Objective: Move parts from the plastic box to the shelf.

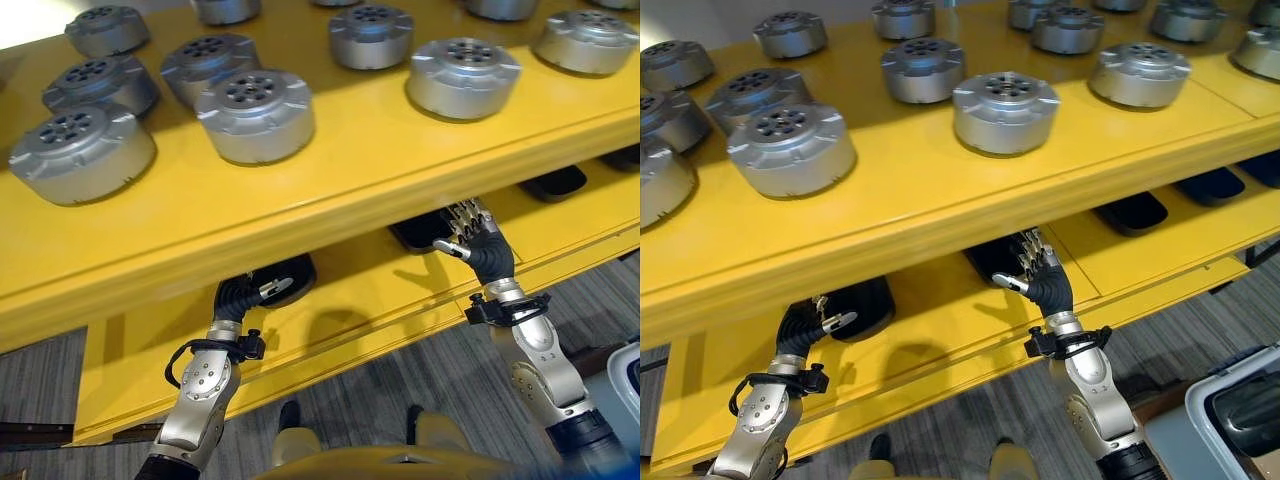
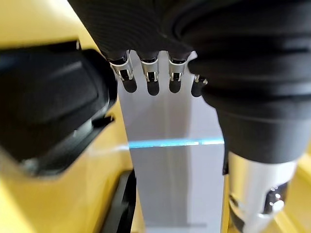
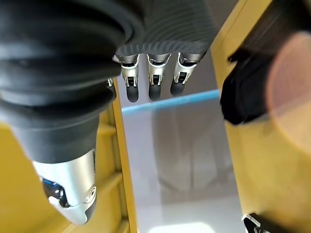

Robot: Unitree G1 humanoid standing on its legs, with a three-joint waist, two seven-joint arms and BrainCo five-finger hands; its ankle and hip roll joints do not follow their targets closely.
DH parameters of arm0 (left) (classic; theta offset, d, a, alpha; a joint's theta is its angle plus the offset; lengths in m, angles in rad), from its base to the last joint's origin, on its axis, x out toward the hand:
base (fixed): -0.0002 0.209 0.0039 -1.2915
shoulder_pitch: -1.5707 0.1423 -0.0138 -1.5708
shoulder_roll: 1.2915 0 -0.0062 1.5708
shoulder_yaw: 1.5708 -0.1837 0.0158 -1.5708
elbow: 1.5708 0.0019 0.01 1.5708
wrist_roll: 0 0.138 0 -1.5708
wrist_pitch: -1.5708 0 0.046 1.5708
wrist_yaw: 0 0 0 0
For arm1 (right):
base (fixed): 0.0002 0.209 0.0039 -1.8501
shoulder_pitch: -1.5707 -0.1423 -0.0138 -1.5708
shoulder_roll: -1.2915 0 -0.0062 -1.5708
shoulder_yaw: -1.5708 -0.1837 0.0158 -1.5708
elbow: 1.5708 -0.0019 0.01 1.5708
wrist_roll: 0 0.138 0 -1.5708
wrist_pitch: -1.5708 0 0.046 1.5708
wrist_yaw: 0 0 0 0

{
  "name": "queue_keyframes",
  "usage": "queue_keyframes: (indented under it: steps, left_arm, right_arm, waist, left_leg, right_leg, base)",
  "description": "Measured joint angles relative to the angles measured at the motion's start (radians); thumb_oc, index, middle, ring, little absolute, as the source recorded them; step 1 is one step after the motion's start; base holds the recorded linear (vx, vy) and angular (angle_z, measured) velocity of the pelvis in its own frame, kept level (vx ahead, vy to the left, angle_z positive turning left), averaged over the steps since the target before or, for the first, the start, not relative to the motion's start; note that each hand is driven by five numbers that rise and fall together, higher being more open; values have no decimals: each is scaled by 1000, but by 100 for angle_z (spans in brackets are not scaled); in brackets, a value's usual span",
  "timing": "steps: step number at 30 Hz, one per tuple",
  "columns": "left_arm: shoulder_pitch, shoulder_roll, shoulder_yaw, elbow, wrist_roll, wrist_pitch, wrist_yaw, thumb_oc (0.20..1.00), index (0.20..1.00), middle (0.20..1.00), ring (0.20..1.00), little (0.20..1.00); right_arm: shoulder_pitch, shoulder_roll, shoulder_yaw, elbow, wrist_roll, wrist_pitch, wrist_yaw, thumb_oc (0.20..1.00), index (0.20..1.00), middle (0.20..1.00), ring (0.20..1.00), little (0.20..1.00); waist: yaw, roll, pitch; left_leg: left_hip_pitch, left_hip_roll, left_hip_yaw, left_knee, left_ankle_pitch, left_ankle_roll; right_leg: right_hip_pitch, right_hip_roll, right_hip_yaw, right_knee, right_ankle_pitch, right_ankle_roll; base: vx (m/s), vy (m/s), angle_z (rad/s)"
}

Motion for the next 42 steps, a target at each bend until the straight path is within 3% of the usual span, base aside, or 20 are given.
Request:
queue_keyframes:
  steps: [2,3,4,5,6,7,9,11,12,14,15,17,20,34,39,40,41,42]
  left_arm:
    - [-22,0,-11,10,-14,6,-12,1000,1000,1000,1000,1000]
    - [-40,3,-13,19,-22,11,-14,1000,1000,1000,1000,1000]
    - [-59,0,-27,37,-28,14,-18,1000,1000,1000,1000,1000]
    - [-59,0,-34,36,-31,15,-23,1000,1000,1000,1000,1000]
    - [-58,-5,-35,36,-36,17,-34,1000,1000,1000,1000,1000]
    - [-48,-6,-34,34,-36,17,-41,1000,1000,1000,1000,1000]
    - [-32,-4,-29,33,-36,17,-43,1000,1000,1000,1000,1000]
    - [-22,-1,-26,32,-36,17,-43,1000,1000,1000,1000,1000]
    - [-16,-3,-26,32,-36,17,-43,1000,1000,1000,1000,1000]
    - [19,-11,-27,26,-36,17,-44,1000,1000,1000,1000,1000]
    - [31,-11,-17,26,-36,18,-42,1000,1000,1000,1000,1000]
    - [23,-12,-22,28,-51,20,-42,1000,1000,1000,1000,1000]
    - [4,-25,-22,30,-57,20,-40,1000,1000,1000,1000,1000]
    - [-17,-26,-27,30,-57,22,-37,1000,1000,1000,1000,1000]
    - [-28,-22,-32,29,-75,34,-35,1000,1000,1000,1000,1000]
    - [-36,-13,-29,26,-76,32,-33,1000,1000,1000,1000,1000]
    - [-35,0,-25,24,-76,36,-32,1000,1000,1000,1000,1000]
    - [-29,8,-17,15,-76,39,-30,1000,1000,1000,1000,1000]
  right_arm:
    - [-6,9,11,24,-3,0,-10,1000,1000,1000,1000,1000]
    - [-20,16,17,37,-4,3,-16,1000,1000,1000,1000,1000]
    - [-28,22,20,35,-3,3,-24,1000,1000,1000,1000,1000]
    - [-30,22,21,34,-3,2,-25,1000,1000,1000,1000,1000]
    - [-30,20,21,32,-3,3,-25,1000,1000,1000,1000,1000]
    - [-30,25,26,29,-3,3,-24,1000,1000,1000,1000,1000]
    - [-37,34,37,24,-3,2,-21,1000,1000,1000,1000,1000]
    - [-37,58,49,24,-3,6,-15,1000,1000,1000,1000,1000]
    - [-37,63,57,24,-3,9,-12,1000,1000,1000,1000,1000]
    - [-40,69,89,25,-3,13,-2,1000,1000,1000,1000,1000]
    - [-52,90,100,45,-3,15,4,1000,1000,1000,1000,1000]
    - [-61,119,114,66,-3,31,10,1000,1000,1000,1000,1000]
    - [-59,117,106,66,-3,31,11,1000,1000,1000,1000,1000]
    - [-60,116,104,74,-2,67,13,1000,1000,1000,1000,1000]
    - [-76,127,128,76,-2,72,15,1000,1000,1000,1000,1000]
    - [-110,127,143,79,-3,73,15,1000,1000,1000,1000,1000]
    - [-148,140,174,82,-4,74,14,1000,1000,1000,1000,1000]
    - [-200,162,190,109,-4,76,11,1000,1000,1000,1000,1000]
  waist:
    - [16,-16,3]
    - [26,-35,11]
    - [38,-55,10]
    - [36,-72,11]
    - [37,-83,10]
    - [38,-87,6]
    - [41,-90,2]
    - [44,-81,-6]
    - [45,-75,-10]
    - [85,-24,-41]
    - [106,-23,-45]
    - [86,-40,-47]
    - [79,-33,-52]
    - [65,-50,-71]
    - [67,-68,-62]
    - [91,-74,-45]
    - [112,-73,-21]
    - [150,-56,-15]
  left_leg:
    - [-12,2,-15,25,52,51]
    - [-56,-8,-63,86,102,33]
    - [-94,-42,-149,145,181,21]
    - [-107,-98,-213,185,149,-16]
    - [-108,-184,-248,212,77,-47]
    - [-104,-266,-259,220,13,-47]
    - [-104,-433,-260,219,-61,-3]
    - [-83,-506,-258,191,-84,40]
    - [-70,-518,-267,168,-89,50]
    - [-6,-512,-372,118,-123,71]
    - [-2,-505,-373,107,-86,121]
    - [17,-512,-360,92,-77,108]
    - [62,-499,-359,30,-52,76]
    - [109,-478,-296,8,-45,84]
    - [92,-486,-238,20,-46,82]
    - [52,-486,-192,57,-46,82]
    - [21,-463,-146,95,-62,57]
    - [-12,-423,-77,131,-117,67]
  right_leg:
    - [-46,19,20,54,-19,-32]
    - [-54,13,36,50,-17,-38]
    - [-46,13,48,13,11,-70]
    - [-39,11,68,-15,30,-89]
    - [-25,-3,90,-51,52,-95]
    - [-8,-9,105,-102,78,-96]
    - [27,-16,123,-210,127,-98]
    - [43,0,126,-244,161,-89]
    - [43,17,136,-244,168,-80]
    - [20,109,187,-233,176,-77]
    - [1,130,189,-187,170,-71]
    - [-4,121,202,-154,153,-57]
    - [26,116,199,-183,150,-55]
    - [117,133,264,-332,197,-46]
    - [77,140,305,-299,209,-29]
    - [27,159,328,-247,233,-4]
    - [-4,161,271,-236,245,5]
    - [-63,148,60,-195,225,-12]
  base:
    - [32,-176,-39]
    - [43,-205,-62]
    - [76,-249,-51]
    - [80,-225,-43]
    - [93,-106,-29]
    - [93,-86,-41]
    - [100,-31,-46]
    - [91,11,-36]
    - [58,8,-62]
    - [40,13,-113]
    - [71,42,-105]
    - [105,97,-36]
    - [62,80,-2]
    - [18,43,-15]
    - [-109,26,-34]
    - [-63,-22,-93]
    - [-42,-56,-166]
    - [61,-77,-193]
